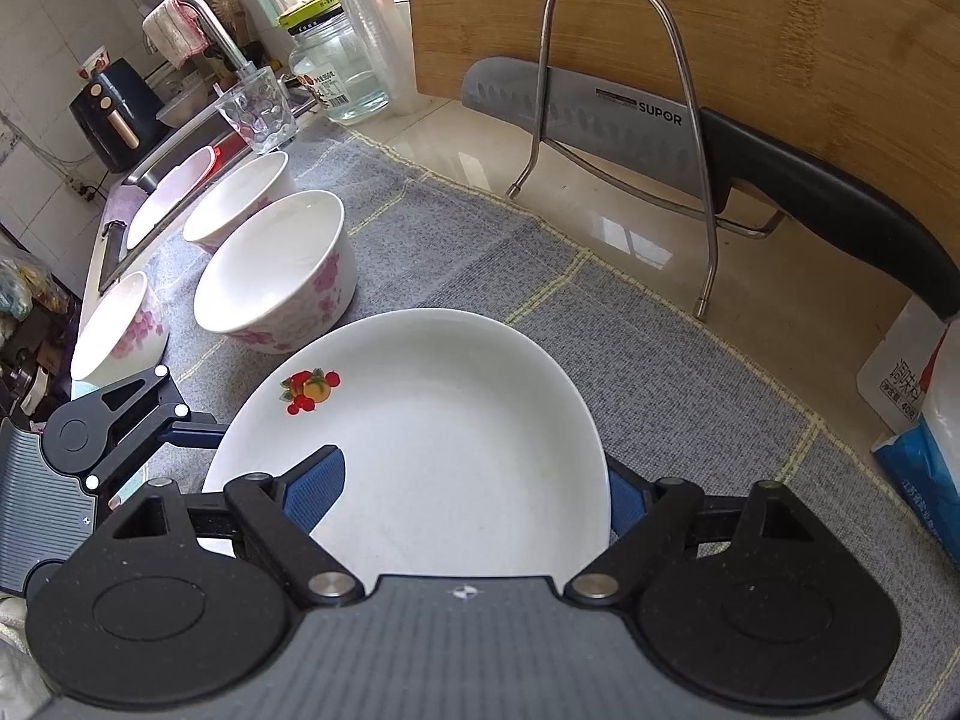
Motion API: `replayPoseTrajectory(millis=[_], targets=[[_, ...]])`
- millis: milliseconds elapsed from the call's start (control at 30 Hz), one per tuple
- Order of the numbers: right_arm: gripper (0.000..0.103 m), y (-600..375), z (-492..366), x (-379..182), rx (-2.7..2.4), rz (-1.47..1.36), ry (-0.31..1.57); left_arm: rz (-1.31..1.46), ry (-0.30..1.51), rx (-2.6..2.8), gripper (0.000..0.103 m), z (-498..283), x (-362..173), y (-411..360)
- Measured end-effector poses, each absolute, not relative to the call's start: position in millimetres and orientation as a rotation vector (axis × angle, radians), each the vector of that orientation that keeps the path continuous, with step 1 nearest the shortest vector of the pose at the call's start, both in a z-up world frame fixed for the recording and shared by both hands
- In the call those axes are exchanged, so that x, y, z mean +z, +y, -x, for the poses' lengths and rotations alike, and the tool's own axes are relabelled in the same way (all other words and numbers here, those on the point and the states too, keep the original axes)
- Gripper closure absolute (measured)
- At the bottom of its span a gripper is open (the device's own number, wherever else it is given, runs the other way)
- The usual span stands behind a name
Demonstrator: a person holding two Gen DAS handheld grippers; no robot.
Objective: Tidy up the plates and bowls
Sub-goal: 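Lift and carry the plate with the right gripper over the plate stack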
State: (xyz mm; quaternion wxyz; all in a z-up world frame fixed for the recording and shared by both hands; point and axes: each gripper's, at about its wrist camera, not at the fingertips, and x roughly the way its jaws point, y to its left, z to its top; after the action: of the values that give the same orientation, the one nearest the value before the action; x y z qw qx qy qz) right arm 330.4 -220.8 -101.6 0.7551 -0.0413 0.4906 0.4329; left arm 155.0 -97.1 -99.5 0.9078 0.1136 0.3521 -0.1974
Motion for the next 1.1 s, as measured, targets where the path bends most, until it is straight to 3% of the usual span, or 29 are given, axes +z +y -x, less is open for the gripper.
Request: replayPoseTrajectory(millis=[1100], targets=[[0.012, -272.7, -232.0, -64.0, 0.822, -0.016, 0.982, -0.317, 0.718, -0.566, 0.001, -95.8, -62.7, -121.5]])
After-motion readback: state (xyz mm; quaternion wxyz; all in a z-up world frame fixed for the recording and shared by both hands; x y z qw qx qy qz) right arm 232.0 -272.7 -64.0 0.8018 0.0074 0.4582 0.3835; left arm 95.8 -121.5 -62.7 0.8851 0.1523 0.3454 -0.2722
